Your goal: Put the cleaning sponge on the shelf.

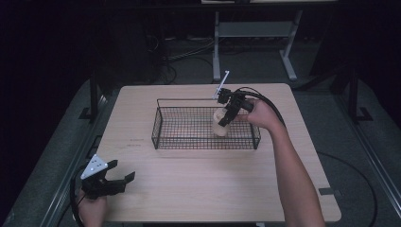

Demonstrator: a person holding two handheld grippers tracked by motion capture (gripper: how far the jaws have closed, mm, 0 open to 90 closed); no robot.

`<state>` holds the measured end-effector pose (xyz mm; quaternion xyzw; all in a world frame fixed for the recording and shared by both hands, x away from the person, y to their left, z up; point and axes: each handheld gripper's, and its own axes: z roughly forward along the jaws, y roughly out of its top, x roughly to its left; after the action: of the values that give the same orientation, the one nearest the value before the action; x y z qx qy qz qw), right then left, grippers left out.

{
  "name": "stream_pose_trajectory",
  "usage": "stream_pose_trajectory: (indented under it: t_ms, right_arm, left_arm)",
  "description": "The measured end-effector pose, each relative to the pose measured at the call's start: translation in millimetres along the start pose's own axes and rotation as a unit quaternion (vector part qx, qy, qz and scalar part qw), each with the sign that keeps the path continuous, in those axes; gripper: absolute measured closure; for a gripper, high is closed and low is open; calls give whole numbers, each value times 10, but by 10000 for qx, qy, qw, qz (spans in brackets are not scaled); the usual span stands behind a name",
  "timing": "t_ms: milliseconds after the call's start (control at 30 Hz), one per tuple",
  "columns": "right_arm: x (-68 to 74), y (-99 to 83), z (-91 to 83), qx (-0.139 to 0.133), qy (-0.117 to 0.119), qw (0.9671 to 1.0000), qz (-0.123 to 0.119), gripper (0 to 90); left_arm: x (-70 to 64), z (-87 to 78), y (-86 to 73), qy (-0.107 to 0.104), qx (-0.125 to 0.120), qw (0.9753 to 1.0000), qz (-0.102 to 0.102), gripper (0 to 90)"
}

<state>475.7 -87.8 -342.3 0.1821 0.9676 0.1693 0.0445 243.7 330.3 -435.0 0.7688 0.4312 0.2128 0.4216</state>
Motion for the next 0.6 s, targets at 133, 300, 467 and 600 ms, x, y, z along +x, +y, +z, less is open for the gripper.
stream_pose_trajectory:
  t_ms: [133,300,467,600]
  right_arm:
    - [-14,17,54,31,22,10000,15,316]
    - [-31,28,118,82,48,9999,41,315]
    - [-39,43,172,116,55,9999,53,315]
    - [-34,59,209,139,66,9999,68,315]
  left_arm:
    - [-1,2,1,-2,7,10000,-3,138]
    - [3,-1,0,2,7,10000,2,138]
    - [7,-4,-3,5,2,10000,-8,138]
    - [9,-6,-4,0,-6,10000,-27,138]
